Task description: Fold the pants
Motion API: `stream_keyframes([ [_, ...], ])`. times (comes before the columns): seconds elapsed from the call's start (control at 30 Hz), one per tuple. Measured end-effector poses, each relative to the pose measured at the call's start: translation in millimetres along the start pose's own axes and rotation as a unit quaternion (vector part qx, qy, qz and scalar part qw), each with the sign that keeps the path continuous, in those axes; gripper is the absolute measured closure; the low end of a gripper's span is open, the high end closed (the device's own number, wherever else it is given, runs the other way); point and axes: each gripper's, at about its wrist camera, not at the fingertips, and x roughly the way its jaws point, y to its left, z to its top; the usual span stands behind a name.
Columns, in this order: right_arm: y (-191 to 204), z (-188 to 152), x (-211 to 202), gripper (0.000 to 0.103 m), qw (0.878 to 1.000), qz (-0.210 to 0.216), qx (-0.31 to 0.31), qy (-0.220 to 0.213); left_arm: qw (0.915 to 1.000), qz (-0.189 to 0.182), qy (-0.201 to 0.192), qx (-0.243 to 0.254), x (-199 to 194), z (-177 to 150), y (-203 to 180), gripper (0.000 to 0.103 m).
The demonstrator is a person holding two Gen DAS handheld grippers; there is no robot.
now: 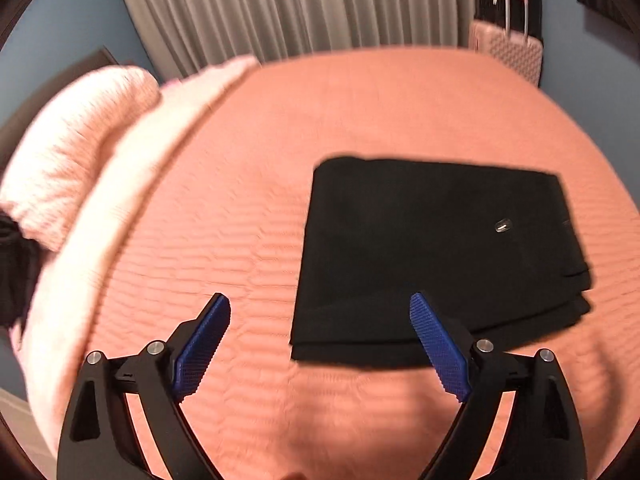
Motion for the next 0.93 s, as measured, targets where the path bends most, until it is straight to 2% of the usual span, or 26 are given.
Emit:
stream_keyframes([
  [0.1,17.5,5.6,-42.2,0.026,0.999,-0.018,-0.005,-0.036,0.9999,-0.006,-0.012,-0.004,-48.0,-0.2,-14.2,0.012],
  [0.17,26.3,3.7,-59.3,0.021,0.998,-0.028,-0.012,-0.045,0.9993,-0.033,-0.011,-0.015,-72.4,-7.8,-16.9,0.012],
  [0.23,35.5,-4.7,-69.9,0.020,0.998,-0.036,-0.021,-0.053,0.9979,-0.059,-0.013,-0.022,-97.6,-8.7,-24.4,0.012],
  [0.4,42.1,-15.4,-84.7,0.018,0.997,-0.039,-0.031,-0.066,0.9969,-0.070,-0.025,-0.026,-127.7,-20.9,-24.7,0.012],
  [0.63,45.7,-23.6,-101.3,0.017,0.996,-0.034,-0.034,-0.069,0.9982,-0.045,-0.037,-0.013,-153.1,-34.1,-22.5,0.012],
  [0.93,60.9,-29.0,-108.3,0.017,0.995,-0.037,-0.058,-0.075,0.9986,-0.027,-0.038,-0.024,-157.7,-39.3,-10.0,0.012],
])
